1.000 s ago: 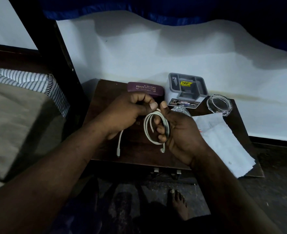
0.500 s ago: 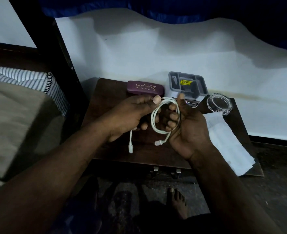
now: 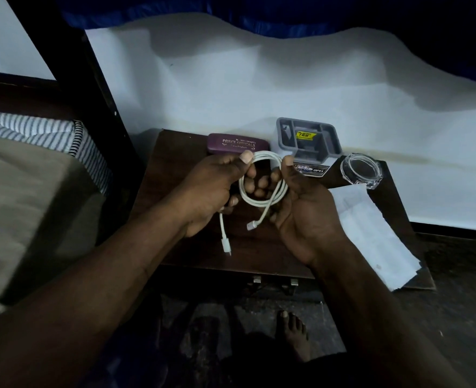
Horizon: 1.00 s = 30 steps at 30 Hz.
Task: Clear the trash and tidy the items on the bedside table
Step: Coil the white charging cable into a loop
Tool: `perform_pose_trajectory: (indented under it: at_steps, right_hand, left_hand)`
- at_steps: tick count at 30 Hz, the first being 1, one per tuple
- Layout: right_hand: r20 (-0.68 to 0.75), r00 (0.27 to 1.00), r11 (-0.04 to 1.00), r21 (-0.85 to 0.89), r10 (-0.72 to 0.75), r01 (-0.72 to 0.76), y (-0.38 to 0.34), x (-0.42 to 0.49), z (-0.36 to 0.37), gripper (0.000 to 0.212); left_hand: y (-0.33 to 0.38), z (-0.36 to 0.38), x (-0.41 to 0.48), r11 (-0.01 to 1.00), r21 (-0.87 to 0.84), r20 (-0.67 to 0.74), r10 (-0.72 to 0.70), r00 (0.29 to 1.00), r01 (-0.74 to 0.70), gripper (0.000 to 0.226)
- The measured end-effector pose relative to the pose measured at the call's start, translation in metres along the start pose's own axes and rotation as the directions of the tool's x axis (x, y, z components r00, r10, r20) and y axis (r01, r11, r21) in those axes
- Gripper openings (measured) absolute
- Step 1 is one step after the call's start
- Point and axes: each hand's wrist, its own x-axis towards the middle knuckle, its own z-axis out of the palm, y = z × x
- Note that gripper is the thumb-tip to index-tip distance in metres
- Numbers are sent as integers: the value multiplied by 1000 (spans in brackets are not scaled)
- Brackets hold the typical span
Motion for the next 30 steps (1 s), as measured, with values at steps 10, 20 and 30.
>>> perform_pose_trajectory:
  at_steps: [10, 20, 30]
  right_hand:
    - [-121, 990, 985, -164, -78, 57, 5, 3, 0, 36]
    - [111, 974, 850, -513, 198, -114, 23, -4, 5, 52]
    - [-20, 998, 880, -472, 57, -60, 20, 3, -1, 44]
  left_hand:
    - [0, -2, 2, 988, -146, 27, -55, 998, 59, 31]
    - [7, -14, 9, 942, -337, -278, -87, 957, -12, 28]
    - [7, -15, 7, 966, -253, -298, -26, 954, -52, 28]
